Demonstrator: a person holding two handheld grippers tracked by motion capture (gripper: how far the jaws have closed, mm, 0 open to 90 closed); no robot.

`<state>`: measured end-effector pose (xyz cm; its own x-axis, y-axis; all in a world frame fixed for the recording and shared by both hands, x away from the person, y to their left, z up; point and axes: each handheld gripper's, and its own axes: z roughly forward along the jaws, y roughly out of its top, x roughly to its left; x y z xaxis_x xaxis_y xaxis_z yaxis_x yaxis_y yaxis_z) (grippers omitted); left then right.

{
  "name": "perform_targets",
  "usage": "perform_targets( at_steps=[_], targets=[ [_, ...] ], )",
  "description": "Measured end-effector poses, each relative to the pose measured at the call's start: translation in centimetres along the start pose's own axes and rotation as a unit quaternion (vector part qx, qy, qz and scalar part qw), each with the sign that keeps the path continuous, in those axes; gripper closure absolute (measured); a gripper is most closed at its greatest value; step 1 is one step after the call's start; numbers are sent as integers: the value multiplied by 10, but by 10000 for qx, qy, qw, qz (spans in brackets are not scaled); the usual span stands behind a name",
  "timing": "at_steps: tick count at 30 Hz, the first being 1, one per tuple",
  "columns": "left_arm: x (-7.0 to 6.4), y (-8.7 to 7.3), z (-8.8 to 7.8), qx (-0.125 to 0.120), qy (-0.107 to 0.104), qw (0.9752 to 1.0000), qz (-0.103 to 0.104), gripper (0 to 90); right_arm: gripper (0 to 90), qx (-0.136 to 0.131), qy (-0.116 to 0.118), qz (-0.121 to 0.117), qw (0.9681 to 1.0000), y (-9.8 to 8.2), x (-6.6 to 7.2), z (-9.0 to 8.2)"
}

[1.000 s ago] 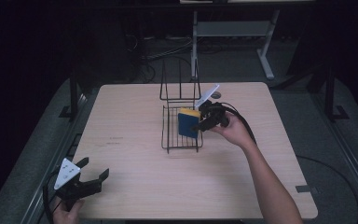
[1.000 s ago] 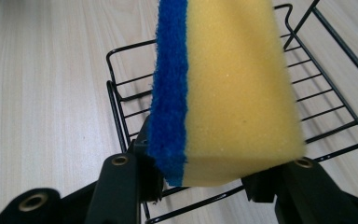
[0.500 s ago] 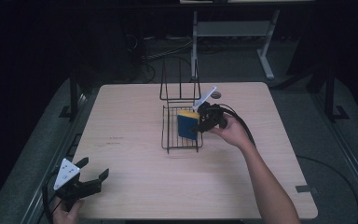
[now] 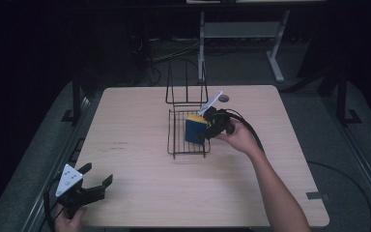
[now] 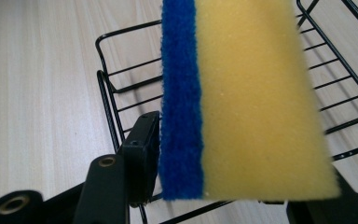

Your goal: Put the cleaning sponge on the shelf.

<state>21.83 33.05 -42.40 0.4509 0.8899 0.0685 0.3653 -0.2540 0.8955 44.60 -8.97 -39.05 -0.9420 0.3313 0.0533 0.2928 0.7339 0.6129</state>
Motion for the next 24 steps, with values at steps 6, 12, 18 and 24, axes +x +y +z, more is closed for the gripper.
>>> perform_targets(
  at_steps=[6,12,18,24],
  targets=[
    [0,0,0,-9,1,10000,3,141,457,43,31,35,10000,-2,-1,2],
    [0,0,0,22,-22,10000,4,141,408,145,53,178,9997,-12,0,10],
    [0,0,0,17,-6,10000,-4,141,460,63,113,209,9997,-18,0,7],
    [0,-1,0,31,-8,10000,7,141,427,-16,44,232,9997,-20,3,-4]
  ],
)
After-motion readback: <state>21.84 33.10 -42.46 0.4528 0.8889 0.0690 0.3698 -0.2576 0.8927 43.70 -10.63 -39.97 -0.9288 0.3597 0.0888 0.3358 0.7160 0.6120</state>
